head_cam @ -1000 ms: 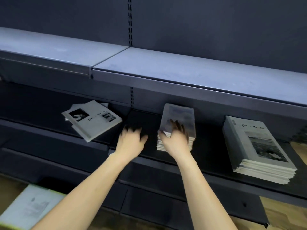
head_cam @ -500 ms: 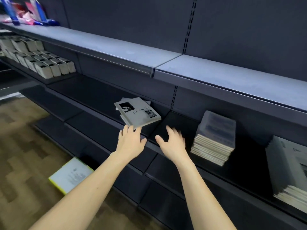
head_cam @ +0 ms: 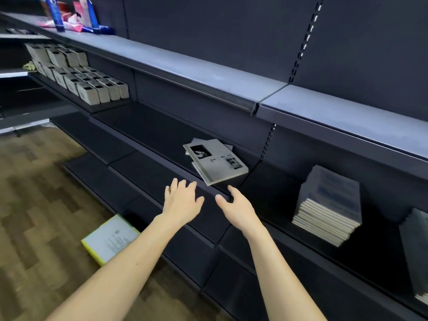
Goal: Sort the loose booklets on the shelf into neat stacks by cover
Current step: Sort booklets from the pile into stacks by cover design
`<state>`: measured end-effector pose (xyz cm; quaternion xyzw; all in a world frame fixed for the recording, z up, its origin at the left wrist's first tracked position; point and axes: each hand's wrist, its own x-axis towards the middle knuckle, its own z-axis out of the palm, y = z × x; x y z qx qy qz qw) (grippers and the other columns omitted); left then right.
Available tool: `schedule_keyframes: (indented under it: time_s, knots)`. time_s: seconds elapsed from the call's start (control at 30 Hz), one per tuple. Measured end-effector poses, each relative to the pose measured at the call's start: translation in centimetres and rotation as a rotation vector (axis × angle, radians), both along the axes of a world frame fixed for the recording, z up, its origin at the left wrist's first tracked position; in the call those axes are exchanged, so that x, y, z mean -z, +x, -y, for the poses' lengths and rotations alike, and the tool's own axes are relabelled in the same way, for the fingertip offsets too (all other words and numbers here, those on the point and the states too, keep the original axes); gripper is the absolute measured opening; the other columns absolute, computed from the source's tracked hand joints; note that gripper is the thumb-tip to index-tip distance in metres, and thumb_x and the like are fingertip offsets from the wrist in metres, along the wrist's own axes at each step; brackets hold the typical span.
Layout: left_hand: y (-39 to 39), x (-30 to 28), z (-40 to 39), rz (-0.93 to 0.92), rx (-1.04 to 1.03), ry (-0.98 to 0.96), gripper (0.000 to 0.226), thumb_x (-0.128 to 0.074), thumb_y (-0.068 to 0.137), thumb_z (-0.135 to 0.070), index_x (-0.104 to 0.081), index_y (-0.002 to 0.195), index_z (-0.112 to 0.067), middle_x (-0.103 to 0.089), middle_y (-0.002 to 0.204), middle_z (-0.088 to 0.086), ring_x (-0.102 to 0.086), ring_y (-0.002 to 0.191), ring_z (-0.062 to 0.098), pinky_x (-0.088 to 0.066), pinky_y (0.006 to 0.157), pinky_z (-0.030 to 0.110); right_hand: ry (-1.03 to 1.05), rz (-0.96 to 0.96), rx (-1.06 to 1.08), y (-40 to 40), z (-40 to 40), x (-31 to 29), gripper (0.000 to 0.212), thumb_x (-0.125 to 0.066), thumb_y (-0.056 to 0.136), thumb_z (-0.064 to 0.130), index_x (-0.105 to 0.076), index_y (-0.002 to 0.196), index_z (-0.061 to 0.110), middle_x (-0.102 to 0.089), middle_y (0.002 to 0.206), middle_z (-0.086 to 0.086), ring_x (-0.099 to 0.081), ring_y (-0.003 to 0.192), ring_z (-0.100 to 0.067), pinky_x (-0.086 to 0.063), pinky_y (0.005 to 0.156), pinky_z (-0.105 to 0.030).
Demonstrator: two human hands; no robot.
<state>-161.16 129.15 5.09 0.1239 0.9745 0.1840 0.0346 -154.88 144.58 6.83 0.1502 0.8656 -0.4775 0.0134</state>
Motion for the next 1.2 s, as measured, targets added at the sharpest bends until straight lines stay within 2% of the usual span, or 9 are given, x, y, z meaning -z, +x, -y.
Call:
schedule_keyframes:
  time_s: [0.2,0.33,0.5,0.6,0.73,0.93,1.07,1.13,1.2]
  knots:
    - [-1.8,1.0,4.6,0.021,0.007,0.021,0.057,-0.043,0.1,-0.041,-0.03,0.152,-0.022,-0.027,0.158,0.007,-0.004,0.151,0.028,-0.006,0.121,0.05,0.028,0.039,0.002,-2.5,4.5,1.3,0.068,-0.054,0.097,0.044,-0.026,0.156,0.023,-0.03,0.16,0.001,-0.03,0.146,-0.018,-0.031,0.116,-0.037]
    - [-3.2,1.8,7.9,0.048,0.026,0.063,0.053,-0.044,0.101,-0.038,-0.032,0.151,-0.027,-0.03,0.158,0.001,-0.017,0.149,0.025,-0.007,0.121,0.049,0.019,0.043,0.024,-3.8,7.5,2.3,0.064,-0.054,0.098,0.042,-0.031,0.154,0.024,-0.035,0.157,0.003,-0.034,0.144,-0.016,-0.032,0.112,-0.034]
    - [-5.1,2.8,10.1,0.023,0.037,0.075,0.051,-0.045,0.1,-0.039,-0.036,0.149,-0.027,-0.038,0.153,0.002,-0.029,0.144,0.021,-0.01,0.12,0.047,-0.062,0.006,0.09,-5.0,10.2,3.9,0.052,-0.056,0.098,0.035,-0.044,0.147,0.025,-0.054,0.141,0.007,-0.049,0.113,-0.001,-0.037,0.095,-0.021]
    - [-6.5,3.1,10.6,0.049,0.05,0.079,0.052,-0.046,0.099,-0.039,-0.036,0.149,-0.026,-0.039,0.153,0.002,-0.031,0.143,0.021,-0.013,0.12,0.045,-0.071,0.001,0.106,-6.4,11.1,4.3,0.05,-0.056,0.098,0.034,-0.046,0.146,0.025,-0.055,0.138,0.008,-0.051,0.109,0.0,-0.037,0.093,-0.02]
    - [-8.3,3.6,10.5,0.014,0.069,0.095,0.052,-0.046,0.1,-0.038,-0.038,0.149,-0.023,-0.042,0.15,0.001,-0.034,0.141,0.02,-0.018,0.118,0.04,-0.083,-0.036,0.173,-8.6,10.6,4.7,0.046,-0.057,0.098,0.032,-0.048,0.143,0.026,-0.055,0.138,0.009,-0.053,0.118,-0.004,-0.039,0.097,-0.021]
    - [-13.4,4.7,8.1,0.024,0.098,0.092,0.051,-0.046,0.1,-0.036,-0.039,0.148,-0.022,-0.044,0.147,0.0,-0.034,0.14,0.02,-0.022,0.117,0.038,-0.05,-0.053,0.268,-13.7,7.6,6.0,0.054,-0.056,0.098,0.03,-0.04,0.148,0.018,-0.045,0.15,0.002,-0.043,0.138,-0.016,-0.037,0.11,-0.033]
    - [-17.3,4.9,5.9,0.028,0.138,0.063,0.049,-0.047,0.099,-0.035,-0.041,0.146,-0.022,-0.048,0.144,0.001,-0.036,0.138,0.021,-0.026,0.116,0.038,0.017,-0.097,0.306,-17.6,4.8,6.8,0.05,-0.057,0.097,0.02,-0.045,0.144,0.01,-0.049,0.142,-0.004,-0.047,0.133,-0.023,-0.038,0.101,-0.025]
    - [-19.3,5.2,4.7,0.028,0.149,0.058,0.049,-0.047,0.099,-0.034,-0.042,0.146,-0.022,-0.048,0.144,0.001,-0.036,0.138,0.023,-0.027,0.115,0.039,0.143,-0.112,0.331,-19.9,2.9,7.7,0.05,-0.06,0.096,0.02,-0.047,0.142,0.005,-0.049,0.141,-0.01,-0.044,0.134,-0.029,-0.038,0.108,-0.034]
    - [-20.9,5.4,3.6,0.034,0.156,0.078,0.049,-0.049,0.098,-0.033,-0.043,0.145,-0.023,-0.046,0.145,0.002,-0.033,0.139,0.025,-0.026,0.116,0.041,0.268,-0.082,0.373,-21.8,0.9,8.6,0.058,-0.062,0.095,0.022,-0.042,0.145,0.0,-0.04,0.15,-0.018,-0.032,0.143,-0.034,-0.027,0.118,-0.046]
